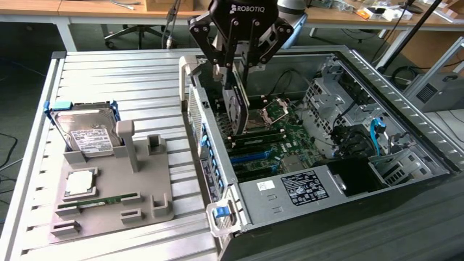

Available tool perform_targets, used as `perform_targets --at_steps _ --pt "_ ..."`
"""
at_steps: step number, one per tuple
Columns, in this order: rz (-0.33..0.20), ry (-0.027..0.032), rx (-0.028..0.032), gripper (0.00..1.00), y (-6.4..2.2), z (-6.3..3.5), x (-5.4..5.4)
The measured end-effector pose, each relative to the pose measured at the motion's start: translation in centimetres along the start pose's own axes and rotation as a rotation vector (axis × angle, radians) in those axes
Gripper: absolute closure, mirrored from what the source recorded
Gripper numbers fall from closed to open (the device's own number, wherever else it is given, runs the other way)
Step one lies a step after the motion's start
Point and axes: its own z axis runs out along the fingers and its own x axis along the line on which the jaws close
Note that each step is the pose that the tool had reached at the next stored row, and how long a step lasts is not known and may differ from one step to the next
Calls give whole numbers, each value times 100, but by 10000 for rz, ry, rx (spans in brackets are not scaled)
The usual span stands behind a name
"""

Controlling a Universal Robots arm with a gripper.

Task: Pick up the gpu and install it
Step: 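Pick up the gpu and move the gpu toward the slot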

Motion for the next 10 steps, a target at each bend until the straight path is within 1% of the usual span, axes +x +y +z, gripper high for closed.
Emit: perform_targets --at_steps 10 --pt "0 -1 4 73 5 2 -60"
